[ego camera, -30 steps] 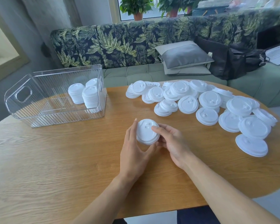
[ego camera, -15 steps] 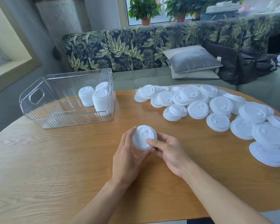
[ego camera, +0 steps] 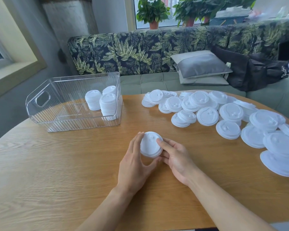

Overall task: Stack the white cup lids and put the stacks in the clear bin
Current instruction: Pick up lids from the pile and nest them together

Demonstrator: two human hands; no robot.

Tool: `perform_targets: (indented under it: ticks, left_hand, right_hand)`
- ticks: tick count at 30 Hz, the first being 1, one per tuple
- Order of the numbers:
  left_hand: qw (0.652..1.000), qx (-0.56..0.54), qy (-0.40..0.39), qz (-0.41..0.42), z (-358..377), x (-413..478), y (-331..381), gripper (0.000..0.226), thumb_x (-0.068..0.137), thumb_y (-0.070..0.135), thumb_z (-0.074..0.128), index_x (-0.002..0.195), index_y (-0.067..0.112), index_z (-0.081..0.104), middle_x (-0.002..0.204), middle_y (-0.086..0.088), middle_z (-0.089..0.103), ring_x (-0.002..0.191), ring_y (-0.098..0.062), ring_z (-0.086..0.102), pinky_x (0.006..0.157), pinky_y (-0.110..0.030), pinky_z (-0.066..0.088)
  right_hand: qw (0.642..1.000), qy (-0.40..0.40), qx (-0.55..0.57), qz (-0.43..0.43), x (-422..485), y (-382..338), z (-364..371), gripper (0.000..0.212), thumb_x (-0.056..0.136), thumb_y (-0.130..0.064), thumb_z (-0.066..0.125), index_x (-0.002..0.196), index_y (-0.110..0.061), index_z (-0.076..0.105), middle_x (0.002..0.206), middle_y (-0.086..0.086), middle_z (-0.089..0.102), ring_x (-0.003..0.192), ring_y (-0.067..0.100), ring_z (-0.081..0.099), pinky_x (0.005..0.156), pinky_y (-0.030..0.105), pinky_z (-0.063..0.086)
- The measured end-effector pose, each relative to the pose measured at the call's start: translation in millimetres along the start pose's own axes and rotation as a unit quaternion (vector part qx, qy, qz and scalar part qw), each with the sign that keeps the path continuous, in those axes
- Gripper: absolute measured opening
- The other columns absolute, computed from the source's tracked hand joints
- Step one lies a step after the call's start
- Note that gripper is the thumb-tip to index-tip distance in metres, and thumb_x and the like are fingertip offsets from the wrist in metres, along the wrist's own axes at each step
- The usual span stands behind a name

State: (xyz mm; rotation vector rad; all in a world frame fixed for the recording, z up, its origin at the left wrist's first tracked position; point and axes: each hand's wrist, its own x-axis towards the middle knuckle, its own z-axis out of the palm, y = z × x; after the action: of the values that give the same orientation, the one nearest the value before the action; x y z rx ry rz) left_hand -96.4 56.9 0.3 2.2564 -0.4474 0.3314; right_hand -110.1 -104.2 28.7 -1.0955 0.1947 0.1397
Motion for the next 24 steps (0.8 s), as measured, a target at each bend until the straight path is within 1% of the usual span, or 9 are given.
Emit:
perform_targets:
  ticks: [5,7,10,13,14,16,19,22,24]
  left_hand:
    - [1.000,0.008,0.012,0.016,0.8,0.6,-0.9,0.086,0.084,0.058,0.075,0.155,0.038,0.030,0.156,0.025,0.037,0.138,0.006,0.044,0.080,0.005,0.034]
    - [1.000,0.008,0.009,0.012,1.4,0.0,-0.5,0.090,0.082,0.059,0.077,0.155,0.036,0.030,0.156,0.022,0.038,0.138,0.003,0.046,0.081,0.004,0.035]
    - [1.000,0.004,0.021,-0.003,1.5,0.3,-0.5,0.090,0.078,0.071,0.071,0.151,0.036,0.033,0.152,0.021,0.038,0.134,0.000,0.048,0.082,-0.004,0.038]
    - [0.999,0.007,0.034,0.002,-5.4,1.3,-5.5,0.081,0.082,0.065,0.073,0.149,0.038,0.037,0.145,0.021,0.039,0.133,-0.002,0.047,0.082,-0.010,0.045]
    - [0.999,0.012,0.032,0.012,-9.9,2.1,-8.1,0.081,0.083,0.057,0.077,0.150,0.037,0.037,0.147,0.022,0.039,0.134,-0.001,0.046,0.086,-0.015,0.049]
    - [0.999,0.012,0.011,0.042,-22.7,5.9,-13.8,0.082,0.082,0.038,0.082,0.152,0.031,0.039,0.155,0.023,0.037,0.143,0.000,0.040,0.103,-0.027,0.051]
    - [0.993,0.038,-0.046,0.105,-48.3,15.3,-22.8,0.083,0.083,0.022,0.077,0.155,0.026,0.037,0.168,0.016,0.027,0.155,-0.005,0.026,0.121,-0.042,0.037]
    - [0.991,0.070,-0.055,0.100,-66.3,19.5,-29.2,0.084,0.080,0.038,0.066,0.156,0.037,0.029,0.171,0.013,0.014,0.157,-0.011,0.022,0.122,-0.045,0.035]
    - [0.996,0.067,-0.018,0.062,-68.2,16.5,-31.1,0.090,0.078,0.053,0.069,0.156,0.037,0.028,0.167,0.008,0.021,0.153,-0.013,0.026,0.116,-0.041,0.042]
  right_hand:
    - [1.000,-0.004,0.021,0.004,0.7,1.1,-0.8,0.035,0.078,-0.033,0.083,0.110,-0.019,0.081,0.113,0.014,0.078,0.098,0.021,0.074,0.083,0.030,0.055]
    - [1.000,0.002,0.024,0.004,1.0,1.2,-0.3,0.039,0.079,-0.029,0.083,0.115,-0.015,0.078,0.114,0.016,0.077,0.096,0.021,0.074,0.078,0.029,0.054]
    - [1.000,0.016,0.017,0.004,3.6,4.4,3.7,0.039,0.085,-0.021,0.082,0.121,-0.011,0.073,0.111,0.015,0.078,0.091,0.019,0.071,0.073,0.024,0.054]
    - [0.999,0.026,0.018,0.010,8.5,7.4,11.7,0.040,0.082,-0.020,0.084,0.117,-0.005,0.070,0.113,0.021,0.075,0.094,0.025,0.066,0.087,0.035,0.051]
    - [0.999,0.023,0.017,0.015,10.2,7.5,15.8,0.041,0.081,-0.025,0.084,0.113,-0.004,0.069,0.114,0.022,0.074,0.095,0.026,0.067,0.089,0.038,0.050]
    - [0.999,0.011,0.018,0.027,14.5,6.6,25.6,0.040,0.087,-0.035,0.078,0.112,-0.005,0.067,0.109,0.022,0.074,0.094,0.027,0.069,0.087,0.041,0.050]
    - [0.999,-0.007,0.006,0.036,22.0,7.2,41.1,0.030,0.094,-0.035,0.072,0.109,-0.009,0.070,0.099,0.012,0.075,0.087,0.022,0.071,0.077,0.035,0.052]
    - [0.998,-0.018,0.040,0.050,28.0,13.1,57.8,0.027,0.095,-0.027,0.069,0.113,-0.008,0.071,0.098,0.009,0.073,0.084,0.018,0.069,0.072,0.031,0.049]
    - [0.994,-0.015,0.089,0.065,30.0,17.7,67.8,0.034,0.088,-0.020,0.072,0.118,-0.004,0.070,0.101,0.012,0.071,0.088,0.020,0.067,0.077,0.031,0.047]
